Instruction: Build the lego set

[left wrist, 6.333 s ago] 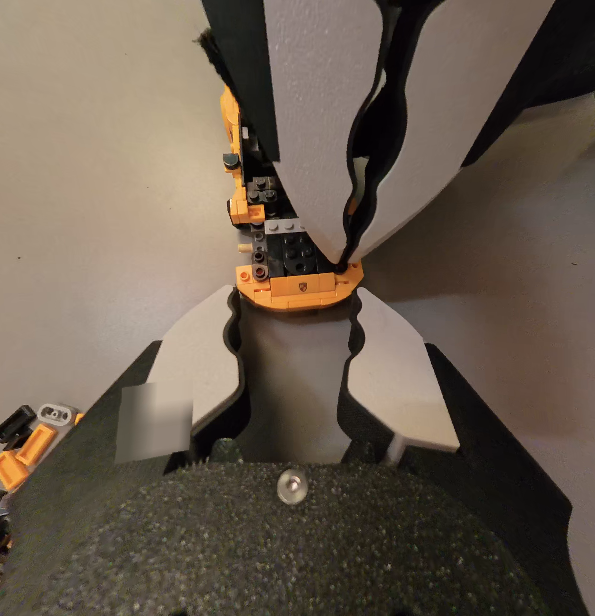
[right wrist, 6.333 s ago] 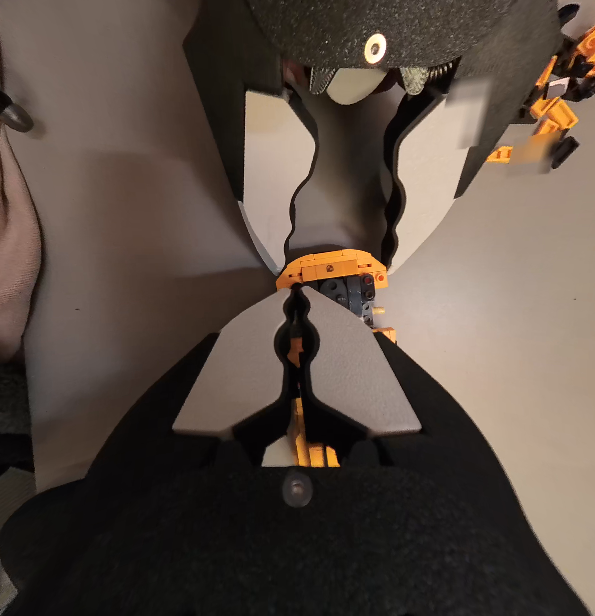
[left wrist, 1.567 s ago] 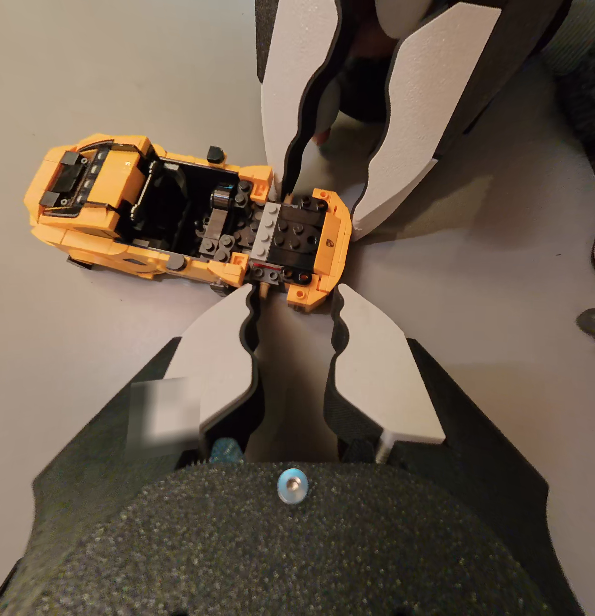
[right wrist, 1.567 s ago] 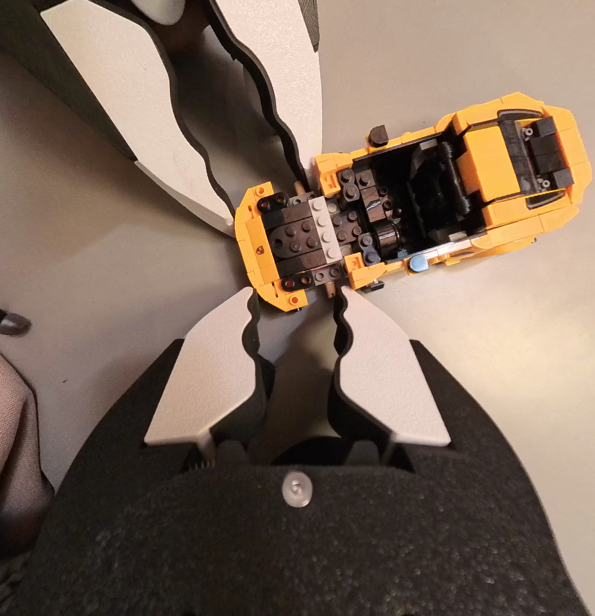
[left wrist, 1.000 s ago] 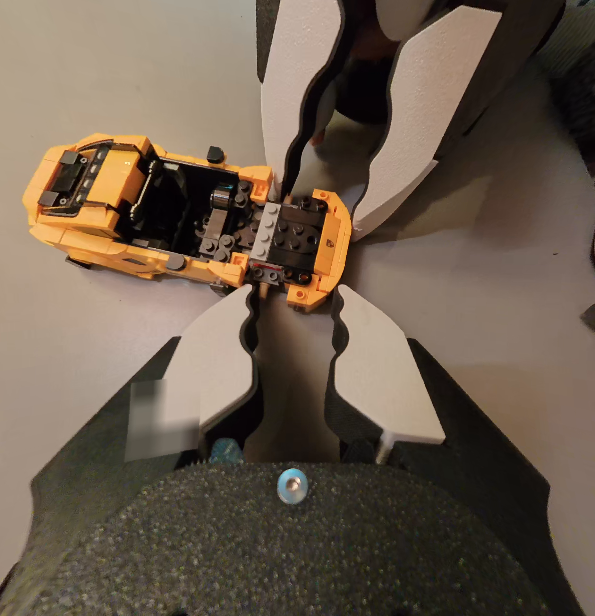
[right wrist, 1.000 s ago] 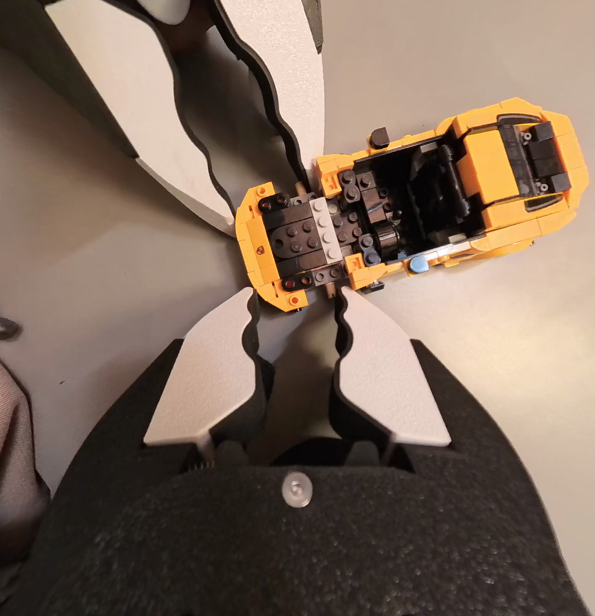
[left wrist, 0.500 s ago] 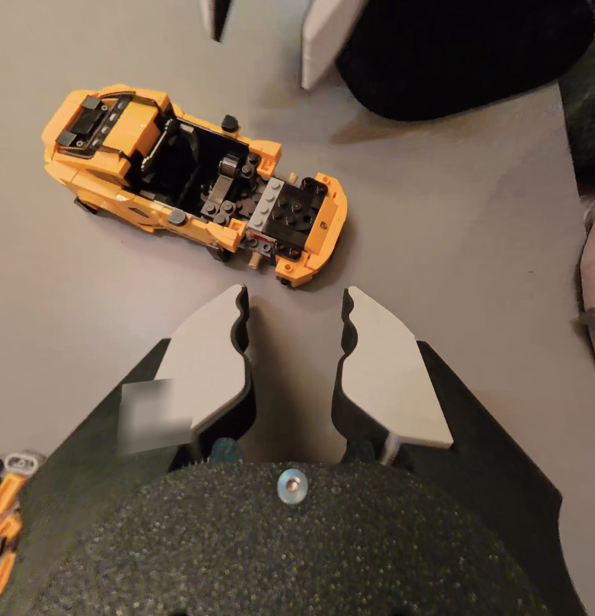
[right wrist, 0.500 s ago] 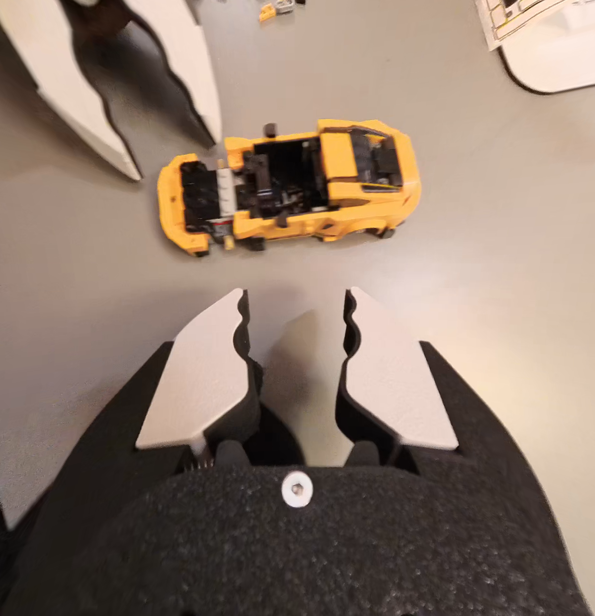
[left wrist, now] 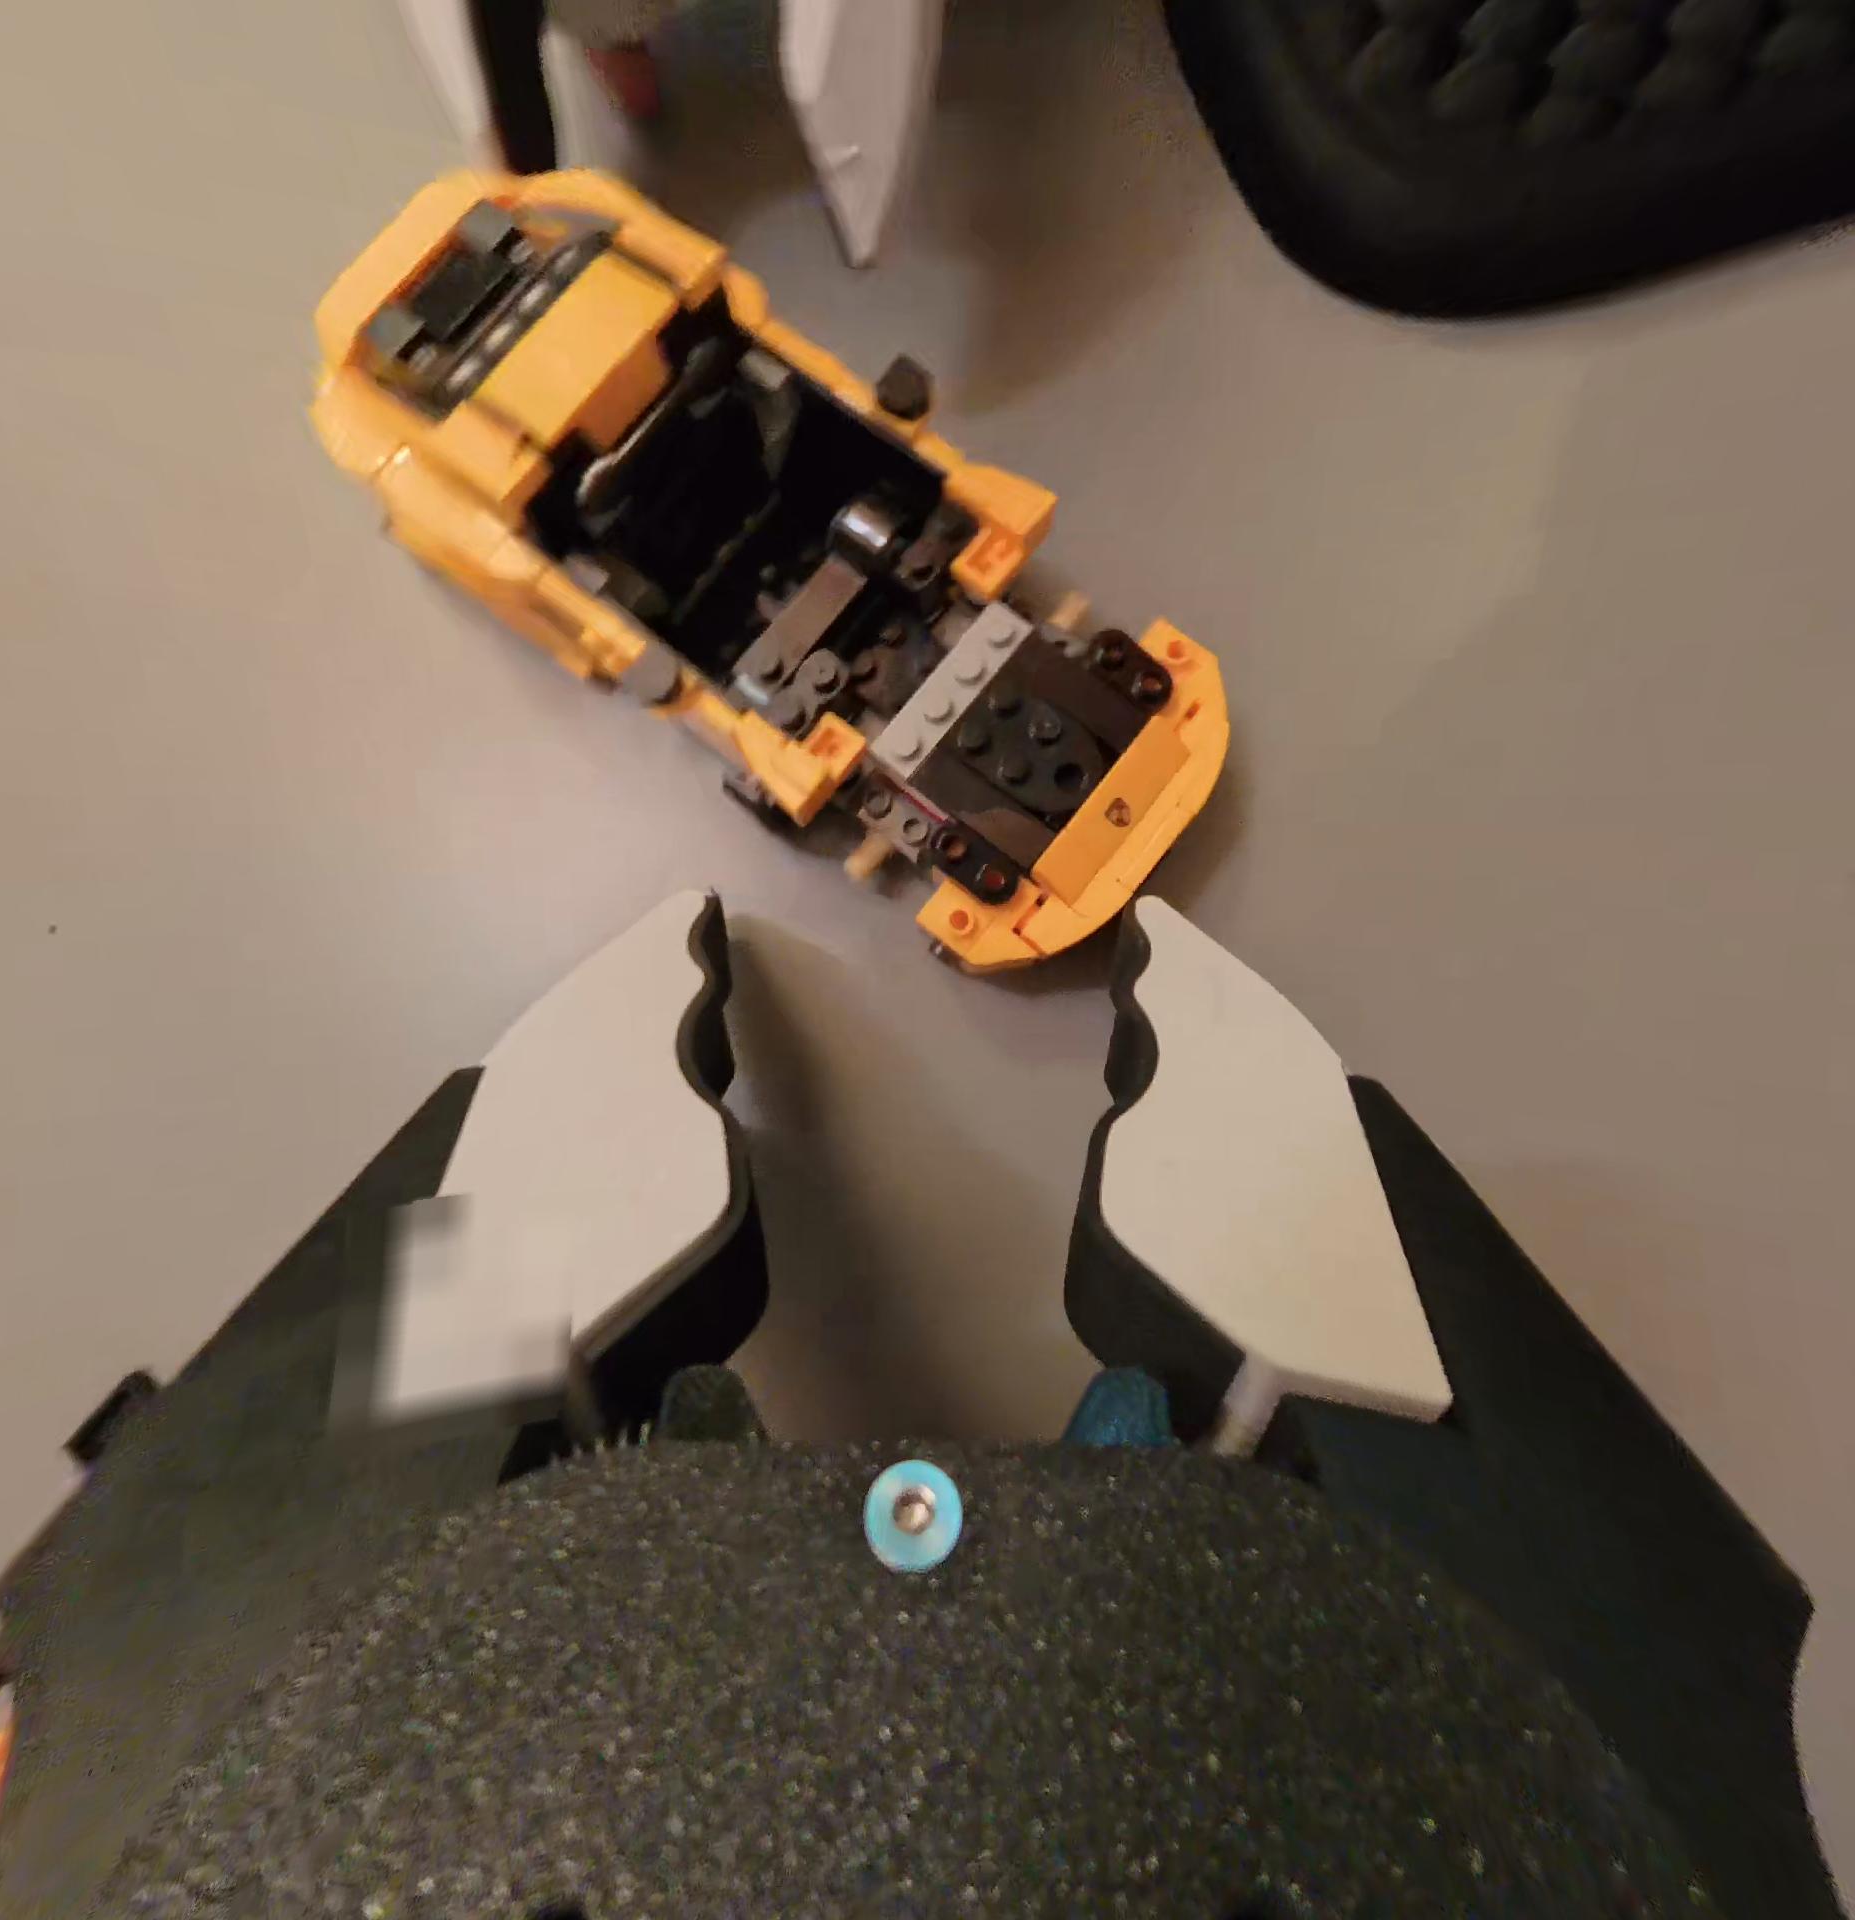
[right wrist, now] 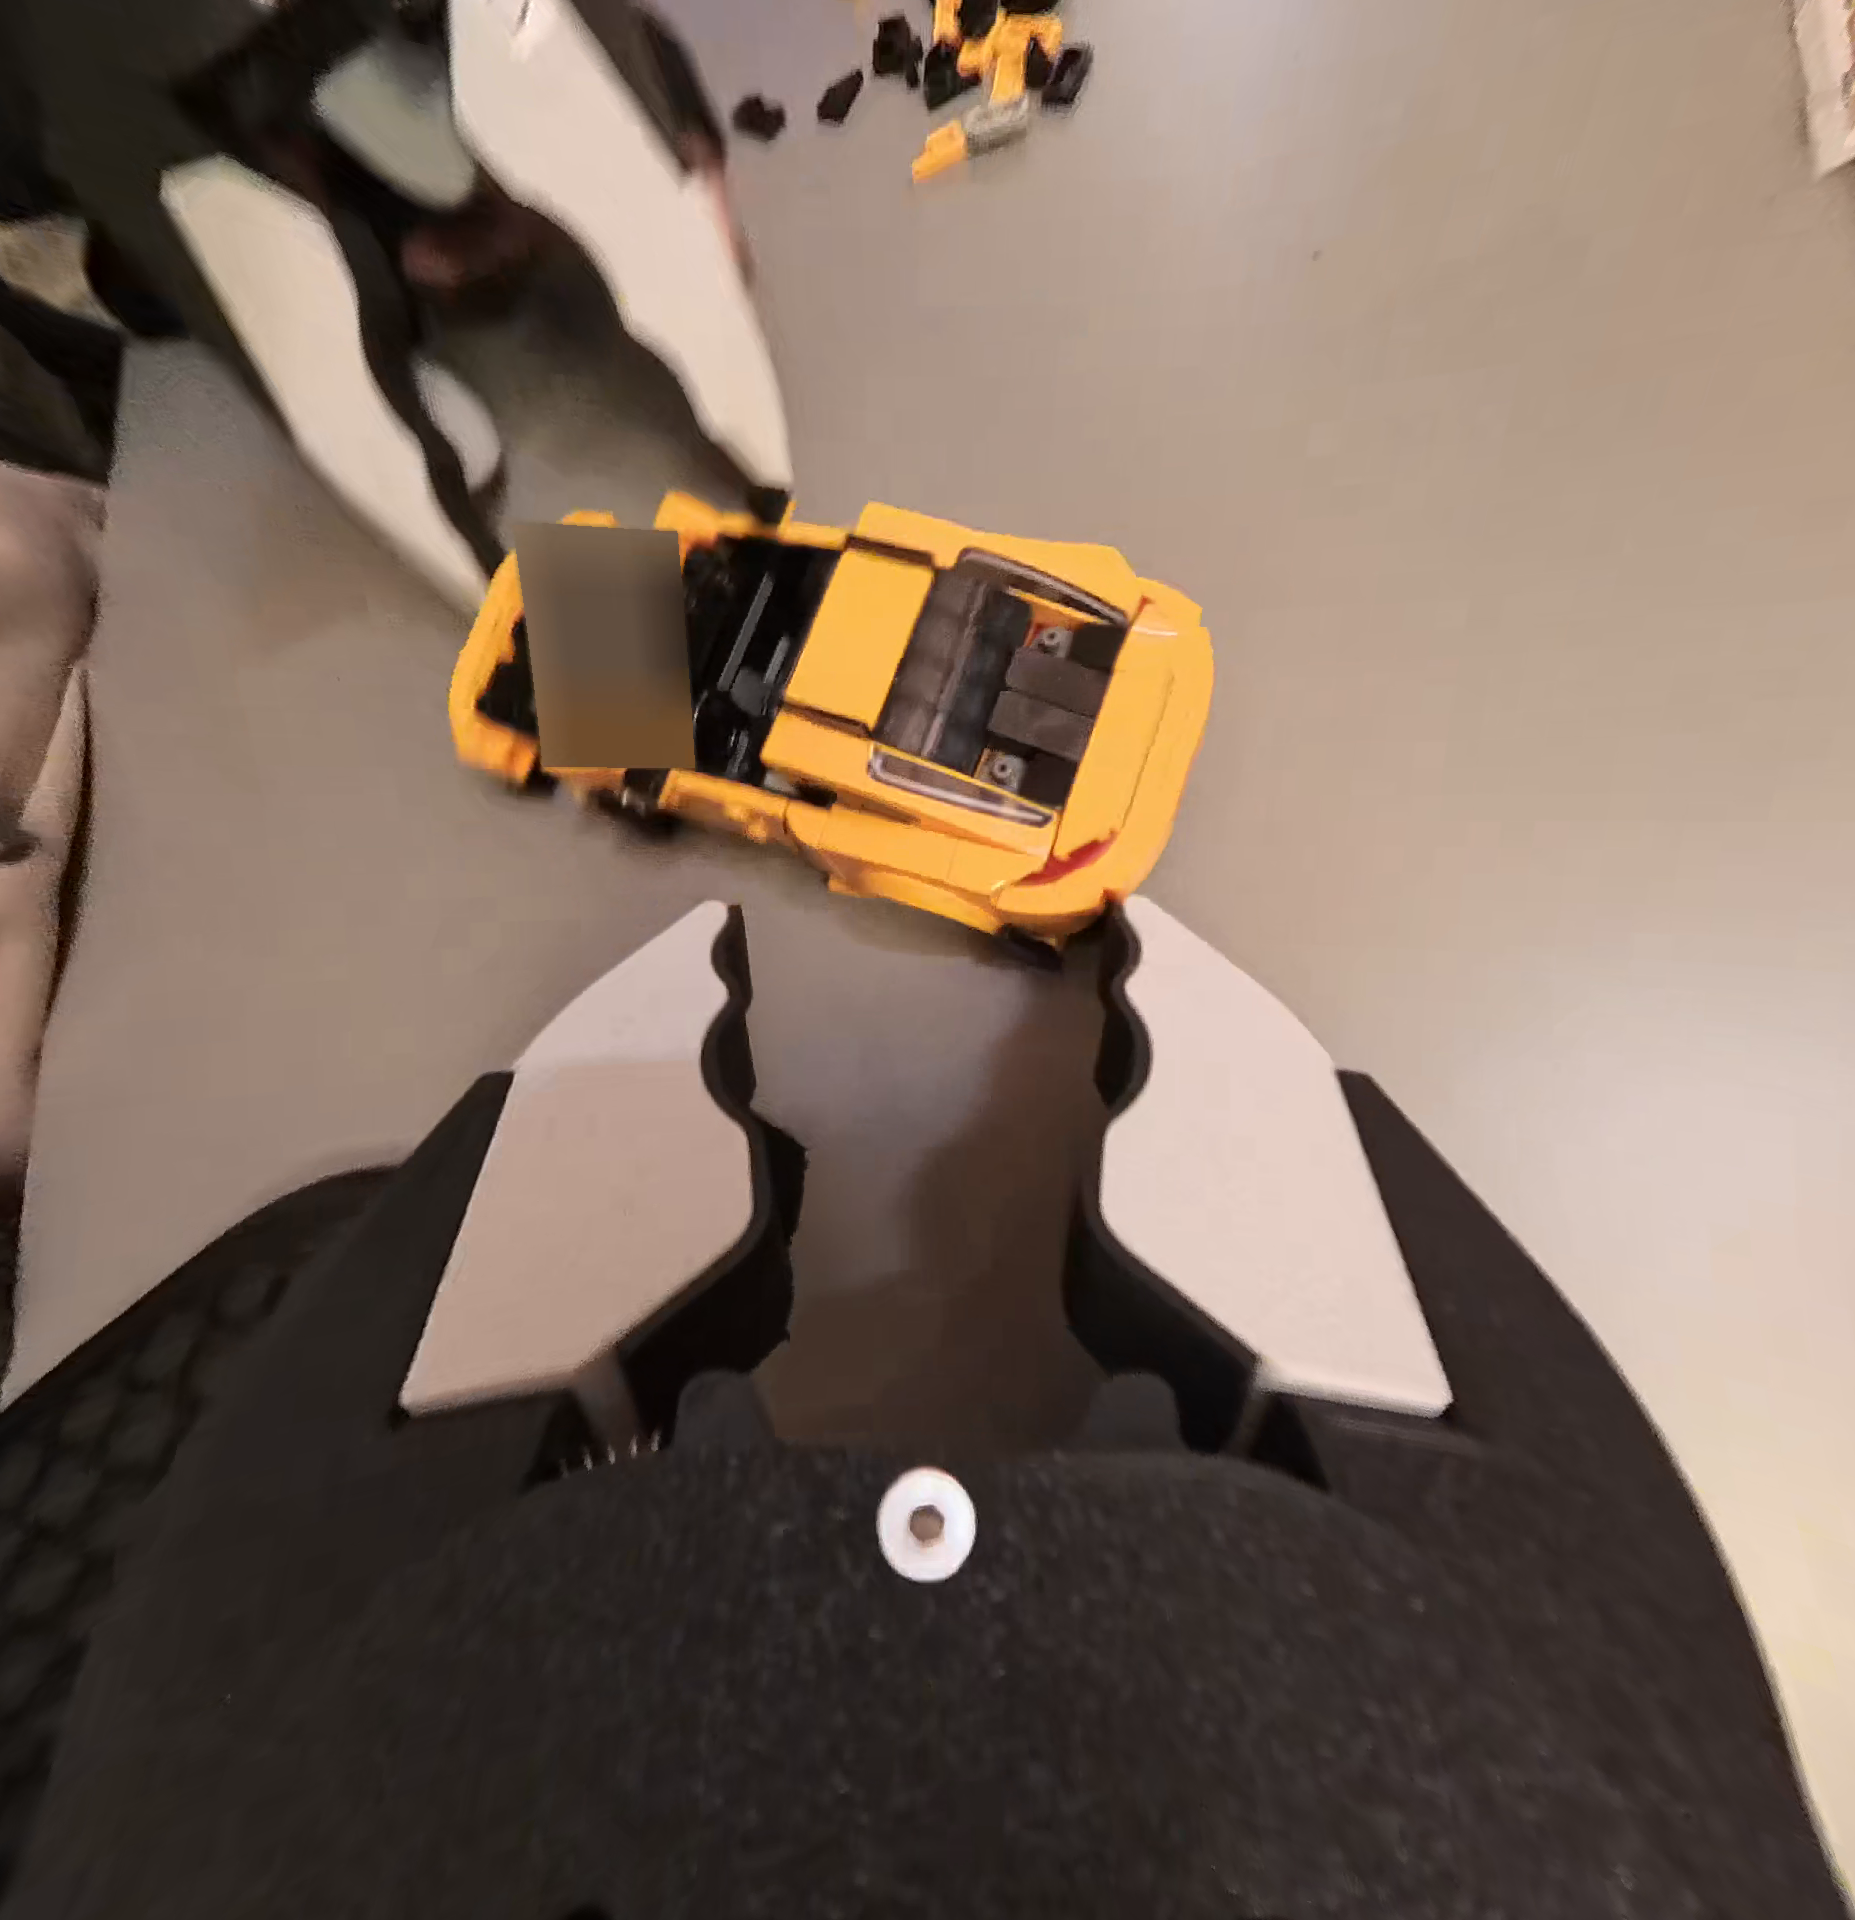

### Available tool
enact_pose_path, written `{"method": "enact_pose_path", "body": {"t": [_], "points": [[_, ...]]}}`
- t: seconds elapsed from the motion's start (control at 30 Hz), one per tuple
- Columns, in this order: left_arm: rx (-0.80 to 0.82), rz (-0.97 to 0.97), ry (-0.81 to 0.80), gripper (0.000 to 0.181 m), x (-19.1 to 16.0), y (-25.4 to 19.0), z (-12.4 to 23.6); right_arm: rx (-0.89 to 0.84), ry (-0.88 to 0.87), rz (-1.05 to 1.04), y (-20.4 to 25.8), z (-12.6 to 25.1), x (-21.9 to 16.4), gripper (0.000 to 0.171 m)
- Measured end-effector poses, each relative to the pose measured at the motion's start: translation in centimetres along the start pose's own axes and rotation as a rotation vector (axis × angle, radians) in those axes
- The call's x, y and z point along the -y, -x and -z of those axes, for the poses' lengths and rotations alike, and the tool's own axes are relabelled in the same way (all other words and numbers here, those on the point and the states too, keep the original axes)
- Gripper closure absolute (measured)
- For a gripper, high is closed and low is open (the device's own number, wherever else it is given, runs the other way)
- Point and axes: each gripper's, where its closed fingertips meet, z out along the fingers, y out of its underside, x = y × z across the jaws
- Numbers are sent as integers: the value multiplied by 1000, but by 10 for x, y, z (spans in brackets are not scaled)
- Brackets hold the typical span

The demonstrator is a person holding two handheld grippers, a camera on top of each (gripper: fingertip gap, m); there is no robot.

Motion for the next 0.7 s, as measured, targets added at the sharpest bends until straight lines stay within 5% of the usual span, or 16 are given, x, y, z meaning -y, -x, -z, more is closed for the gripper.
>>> {"method": "enact_pose_path", "body": {"t": [0.23,0.4,0.7], "points": [[89,114,-26,125,-26,34,29,-5,-5,11,45,22,-28,124],[67,114,-51,118,-23,15,18,-145,-32,24,27,25,-22,114],[69,90,-85,122,-14,19,12,-291,47,50,13,7,-15,122]]}}
